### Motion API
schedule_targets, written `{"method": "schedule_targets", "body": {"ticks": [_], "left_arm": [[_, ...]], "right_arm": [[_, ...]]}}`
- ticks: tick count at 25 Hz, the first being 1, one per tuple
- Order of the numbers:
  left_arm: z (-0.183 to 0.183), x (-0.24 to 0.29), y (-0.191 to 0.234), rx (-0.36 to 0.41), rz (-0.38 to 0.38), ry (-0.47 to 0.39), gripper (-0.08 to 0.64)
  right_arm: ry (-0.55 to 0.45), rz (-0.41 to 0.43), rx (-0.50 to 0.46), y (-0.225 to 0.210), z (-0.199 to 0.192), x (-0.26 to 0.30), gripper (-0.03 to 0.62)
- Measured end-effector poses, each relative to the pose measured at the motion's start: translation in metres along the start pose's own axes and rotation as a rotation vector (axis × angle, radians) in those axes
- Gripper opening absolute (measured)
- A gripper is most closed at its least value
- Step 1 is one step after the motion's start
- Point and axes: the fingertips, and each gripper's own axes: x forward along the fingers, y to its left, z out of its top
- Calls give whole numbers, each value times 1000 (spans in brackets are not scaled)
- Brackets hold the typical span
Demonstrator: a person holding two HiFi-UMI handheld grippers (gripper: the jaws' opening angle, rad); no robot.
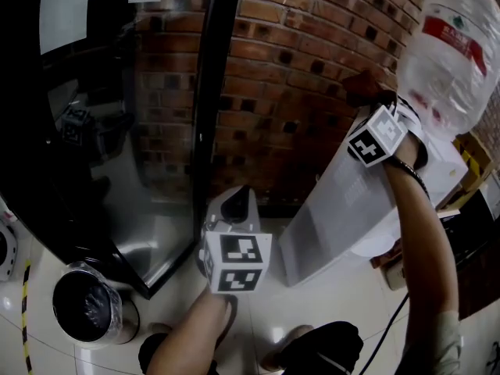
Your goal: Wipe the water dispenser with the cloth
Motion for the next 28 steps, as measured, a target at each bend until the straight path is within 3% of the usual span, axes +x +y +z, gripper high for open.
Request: {"method": "schedule_targets", "body": {"ticks": [6, 13, 18, 24, 28], "left_arm": [[-4, 9, -9, 17, -17, 11, 0], [-12, 21, -14, 44, -27, 29, 0], [-14, 30, -6, 44, -11, 22, 0], [-18, 38, 13, 26, 23, 26, 0], [-32, 41, 20, 16, 33, 62, 0]], "right_arm": [[103, 10, -105, 17, -16, 20, 64], [127, -5, -192, 24, -17, 21, 62], [170, 88, -322, 69, -21, 26, 64], [216, 228, -266, 143, -35, 32, 64], [242, 294, -289, 196, -44, 30, 64]]}}
